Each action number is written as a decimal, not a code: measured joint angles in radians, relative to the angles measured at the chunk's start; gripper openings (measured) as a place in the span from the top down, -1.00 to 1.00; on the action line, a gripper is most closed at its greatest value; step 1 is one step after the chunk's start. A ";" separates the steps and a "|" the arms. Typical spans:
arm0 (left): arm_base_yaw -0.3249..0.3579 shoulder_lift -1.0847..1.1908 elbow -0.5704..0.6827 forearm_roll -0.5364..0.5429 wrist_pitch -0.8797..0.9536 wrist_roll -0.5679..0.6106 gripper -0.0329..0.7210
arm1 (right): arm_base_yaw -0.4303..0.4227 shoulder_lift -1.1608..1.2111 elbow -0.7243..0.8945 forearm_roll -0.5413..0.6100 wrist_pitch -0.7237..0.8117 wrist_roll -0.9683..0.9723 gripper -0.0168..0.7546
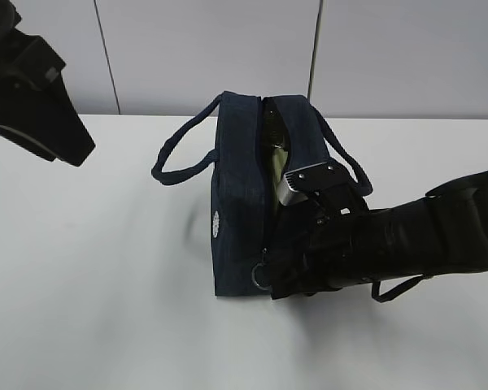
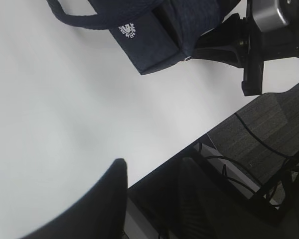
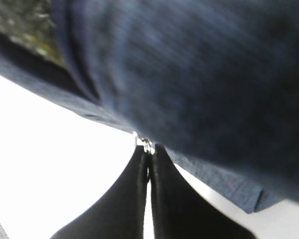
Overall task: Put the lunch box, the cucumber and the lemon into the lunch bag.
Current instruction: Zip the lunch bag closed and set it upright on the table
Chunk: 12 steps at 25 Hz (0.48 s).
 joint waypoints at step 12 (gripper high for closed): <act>0.000 0.000 0.000 -0.011 0.000 0.000 0.29 | 0.000 -0.076 0.000 0.000 0.011 0.004 0.96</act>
